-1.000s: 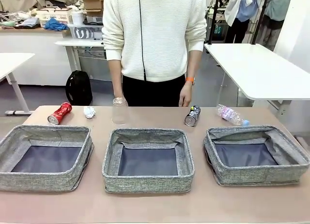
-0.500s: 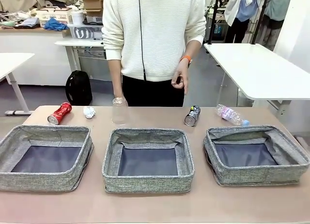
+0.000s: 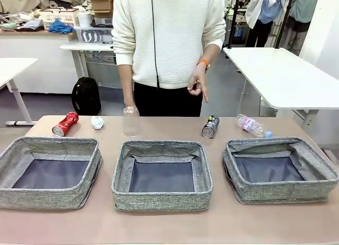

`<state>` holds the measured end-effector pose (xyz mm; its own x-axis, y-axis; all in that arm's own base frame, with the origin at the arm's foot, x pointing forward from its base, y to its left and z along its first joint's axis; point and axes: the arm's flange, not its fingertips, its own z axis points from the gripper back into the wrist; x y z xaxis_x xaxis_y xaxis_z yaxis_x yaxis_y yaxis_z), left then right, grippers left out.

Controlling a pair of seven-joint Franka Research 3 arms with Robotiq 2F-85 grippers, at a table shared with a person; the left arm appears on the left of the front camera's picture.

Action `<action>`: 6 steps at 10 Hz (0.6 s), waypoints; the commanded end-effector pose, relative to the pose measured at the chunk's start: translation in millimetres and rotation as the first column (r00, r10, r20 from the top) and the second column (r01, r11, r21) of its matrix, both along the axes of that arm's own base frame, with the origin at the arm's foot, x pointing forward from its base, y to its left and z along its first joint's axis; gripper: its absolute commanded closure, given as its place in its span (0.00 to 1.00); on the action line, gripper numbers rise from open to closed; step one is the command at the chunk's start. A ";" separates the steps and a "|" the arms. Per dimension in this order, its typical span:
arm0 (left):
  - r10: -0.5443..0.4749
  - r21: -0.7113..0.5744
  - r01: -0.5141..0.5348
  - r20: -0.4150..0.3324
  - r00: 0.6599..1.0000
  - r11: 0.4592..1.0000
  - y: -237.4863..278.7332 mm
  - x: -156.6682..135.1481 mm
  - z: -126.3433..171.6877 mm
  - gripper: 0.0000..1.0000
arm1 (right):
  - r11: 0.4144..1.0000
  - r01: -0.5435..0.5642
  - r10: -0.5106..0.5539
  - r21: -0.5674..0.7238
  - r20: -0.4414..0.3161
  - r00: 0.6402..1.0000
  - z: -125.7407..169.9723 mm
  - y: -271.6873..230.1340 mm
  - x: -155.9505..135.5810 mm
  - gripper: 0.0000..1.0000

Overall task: Sort the waste into the appropriate baskets.
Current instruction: Pick up the waste item pointed out by the person.

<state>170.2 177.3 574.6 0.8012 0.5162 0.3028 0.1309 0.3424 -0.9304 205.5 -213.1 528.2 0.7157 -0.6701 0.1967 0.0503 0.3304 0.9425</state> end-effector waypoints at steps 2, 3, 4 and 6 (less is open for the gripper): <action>-0.009 0.000 0.009 0.027 1.000 1.000 0.5 1.8 3.2 0.00 | 0.990 0.070 -0.078 -0.120 -0.068 0.995 5.1 16.0 8.5 0.00; -0.009 0.000 0.009 0.027 1.000 1.000 0.5 1.8 3.2 0.00 | 0.958 0.055 -0.092 -0.281 -0.117 0.989 18.7 51.2 26.4 0.00; -0.009 0.000 0.009 0.027 1.000 1.000 0.5 1.8 3.2 0.00 | 0.929 0.007 -0.050 -0.370 -0.108 0.993 33.7 85.0 43.0 0.00; -0.009 0.000 0.009 0.027 1.000 1.000 0.5 1.8 3.2 0.00 | 0.842 -0.177 0.102 -0.509 -0.172 0.980 45.2 148.3 80.7 0.00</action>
